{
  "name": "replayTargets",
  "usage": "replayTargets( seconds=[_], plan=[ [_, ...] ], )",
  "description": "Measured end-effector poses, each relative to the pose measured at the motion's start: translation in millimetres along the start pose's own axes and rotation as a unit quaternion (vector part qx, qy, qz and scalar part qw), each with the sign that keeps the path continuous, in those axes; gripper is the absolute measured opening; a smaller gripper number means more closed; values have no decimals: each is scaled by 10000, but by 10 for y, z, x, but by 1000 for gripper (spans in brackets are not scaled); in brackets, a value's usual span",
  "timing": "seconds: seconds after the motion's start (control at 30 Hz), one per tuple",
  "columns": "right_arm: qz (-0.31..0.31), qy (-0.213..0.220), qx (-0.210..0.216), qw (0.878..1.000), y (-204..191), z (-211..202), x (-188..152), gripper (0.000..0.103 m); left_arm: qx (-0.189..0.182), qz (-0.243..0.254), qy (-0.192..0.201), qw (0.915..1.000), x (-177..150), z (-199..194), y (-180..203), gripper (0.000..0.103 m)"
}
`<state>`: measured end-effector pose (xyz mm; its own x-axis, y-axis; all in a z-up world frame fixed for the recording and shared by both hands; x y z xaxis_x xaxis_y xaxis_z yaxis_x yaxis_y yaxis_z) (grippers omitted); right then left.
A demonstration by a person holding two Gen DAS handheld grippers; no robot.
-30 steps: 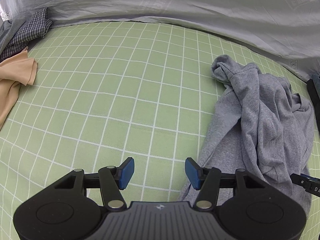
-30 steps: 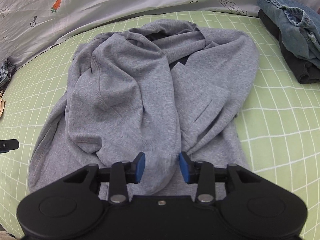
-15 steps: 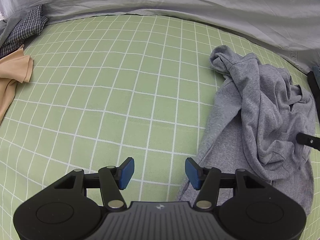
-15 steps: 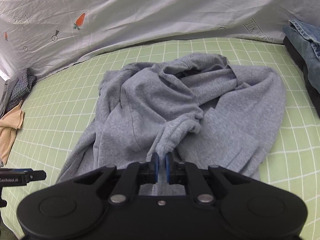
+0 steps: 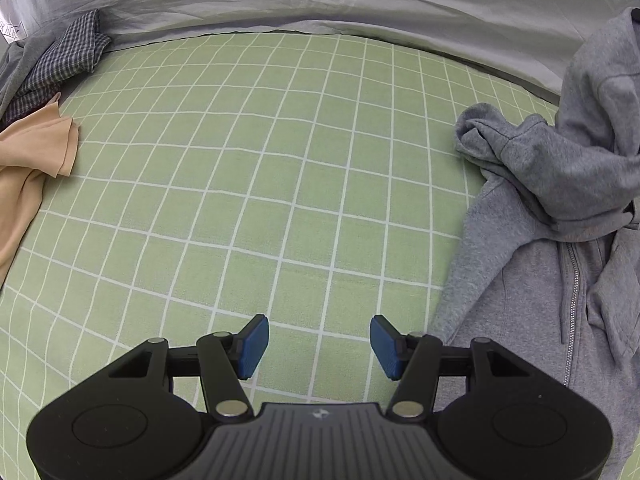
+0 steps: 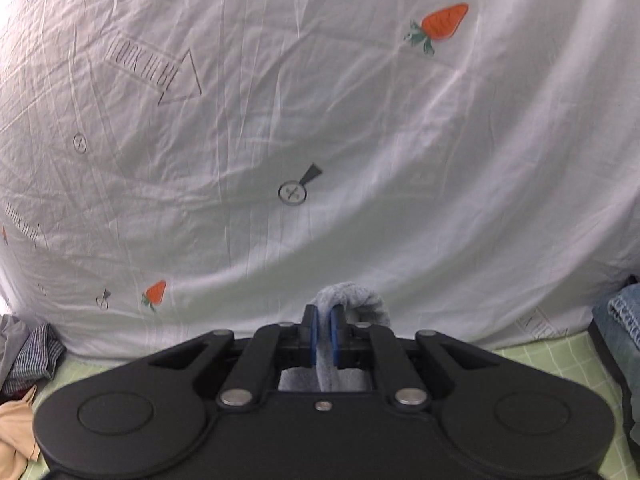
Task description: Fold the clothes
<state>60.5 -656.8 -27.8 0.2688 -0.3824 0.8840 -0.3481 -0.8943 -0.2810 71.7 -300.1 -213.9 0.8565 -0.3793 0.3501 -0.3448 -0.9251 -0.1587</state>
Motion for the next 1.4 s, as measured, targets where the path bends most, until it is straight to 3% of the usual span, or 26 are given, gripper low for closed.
replayTargets(
  seconds=[0.07,0.13,0.17,0.23,0.27,0.33,0.57,0.73,0.83,0.9,0.97,1.03,1.07,1.1,1.13,1.2,1.33,1.4],
  plan=[
    [53,108,-447,9989,126,54,-14,9,-16,49,6,10000,13,13,23,57],
    [-53,-752,-749,9943,274,283,-288,26,-43,113,-11,9999,6,31,56,57],
    [-7,-1253,-871,9883,369,361,-494,26,-64,151,-7,9999,5,30,72,57],
    [279,-1613,-966,9818,524,319,-842,27,-106,228,1,9997,1,27,106,57],
    [428,-1694,-961,9799,581,256,-978,29,-127,267,5,9996,-1,26,122,57],
    [680,-1850,-1115,9740,701,67,-1261,45,-169,344,13,9993,-5,23,156,57],
    [1236,-2381,-1712,9480,991,-632,-2021,49,-369,934,135,9948,88,18,448,57],
    [1288,-2624,-1853,9382,953,-957,-2419,72,-604,1463,405,9866,299,-24,818,64],
    [1485,-2550,-1800,9384,935,-1042,-2516,72,-770,1880,529,9777,424,-45,1095,65],
    [1459,-2526,-1739,9406,914,-1026,-2493,68,-638,2052,668,9743,514,-44,1251,65],
    [1317,-2545,-1677,9433,884,-995,-2470,53,-519,2149,704,9727,594,15,1374,65],
    [1114,-2534,-1640,9468,851,-954,-2432,26,-409,2137,676,9737,660,91,1459,64],
    [1091,-2470,-1622,9491,850,-967,-2398,20,-402,2039,676,9758,688,109,1464,59],
    [1074,-2402,-1602,9514,852,-983,-2362,13,-395,1942,675,9779,715,127,1468,14],
    [1079,-2318,-1590,9536,865,-1014,-2310,13,-421,1816,697,9800,740,116,1420,3],
    [808,-2281,-1834,9528,907,-1087,-2202,12,-404,1592,836,9829,804,77,1294,0],
    [1,-1980,-2736,9412,1160,-1351,-1864,11,314,1355,1135,9838,931,76,787,0],
    [-83,-1853,-3193,9293,1405,-1526,-1726,11,165,1069,952,9896,960,114,584,0]
  ],
)
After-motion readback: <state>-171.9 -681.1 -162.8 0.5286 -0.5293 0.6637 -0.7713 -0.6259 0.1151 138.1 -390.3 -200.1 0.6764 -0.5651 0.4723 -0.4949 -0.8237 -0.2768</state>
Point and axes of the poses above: each gripper's, at about its wrist camera, not at the fingertips, and z roughly the way its jaws point, y to its right, x to its top, the point moved 7 cm from there along z, roughly the way its jaws point, and after that the axes turned 12 degrees about x, right-handed, at the moved point
